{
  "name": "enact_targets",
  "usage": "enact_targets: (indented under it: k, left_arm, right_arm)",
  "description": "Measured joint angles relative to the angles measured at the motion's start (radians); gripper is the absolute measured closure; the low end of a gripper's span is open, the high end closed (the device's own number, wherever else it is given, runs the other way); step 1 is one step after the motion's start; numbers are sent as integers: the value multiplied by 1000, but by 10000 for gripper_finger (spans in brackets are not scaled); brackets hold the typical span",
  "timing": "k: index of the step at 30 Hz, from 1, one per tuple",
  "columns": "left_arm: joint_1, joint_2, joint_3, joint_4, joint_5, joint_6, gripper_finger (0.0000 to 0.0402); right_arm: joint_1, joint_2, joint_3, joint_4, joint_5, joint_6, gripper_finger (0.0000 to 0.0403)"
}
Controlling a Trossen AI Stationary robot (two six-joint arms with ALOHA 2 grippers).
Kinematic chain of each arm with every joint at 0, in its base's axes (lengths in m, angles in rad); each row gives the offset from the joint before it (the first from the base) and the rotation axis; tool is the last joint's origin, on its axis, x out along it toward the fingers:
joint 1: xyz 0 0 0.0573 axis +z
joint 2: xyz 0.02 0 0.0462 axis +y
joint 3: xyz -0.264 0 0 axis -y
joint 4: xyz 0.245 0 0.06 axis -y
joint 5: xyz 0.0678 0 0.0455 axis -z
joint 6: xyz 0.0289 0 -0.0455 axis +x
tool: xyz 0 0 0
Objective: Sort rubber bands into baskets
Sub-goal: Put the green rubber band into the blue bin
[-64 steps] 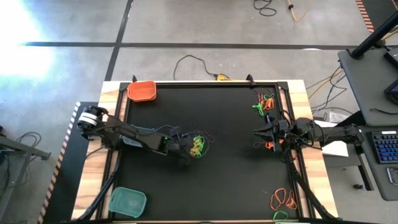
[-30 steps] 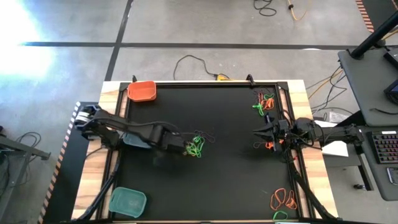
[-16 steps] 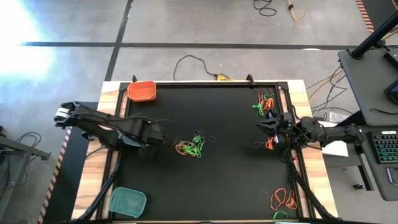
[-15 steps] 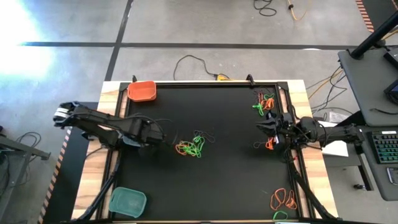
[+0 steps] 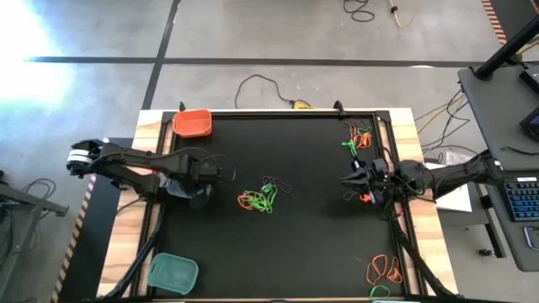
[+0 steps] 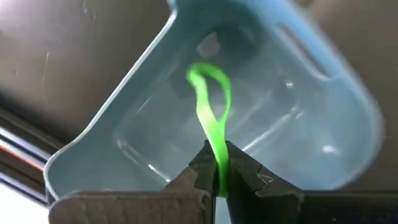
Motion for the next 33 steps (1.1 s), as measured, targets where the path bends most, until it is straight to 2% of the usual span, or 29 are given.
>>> enact_targets:
  k: [6, 10, 17, 24, 29, 33]
  left_arm:
    - [14, 38, -30, 25, 18, 3, 401]
    - [18, 88, -30, 46, 18, 56, 401]
    - [18, 151, -13, 28, 16, 70, 399]
    - [17, 129, -12, -35, 13, 49, 347]
    - [15, 38, 19, -92, 5, 15, 305]
    - [15, -51, 83, -109, -1, 6, 270]
  right_arm:
    - [15, 163, 69, 21, -70, -83, 376]
    - [21, 297, 151, 20, -77, -146, 374]
    - [20, 543, 307, 4, -75, -207, 332]
    - [20, 733, 487, -170, -69, -207, 273]
    - [26, 809, 600, -312, -69, -187, 250]
    - [39, 858, 629, -348, -70, -186, 243]
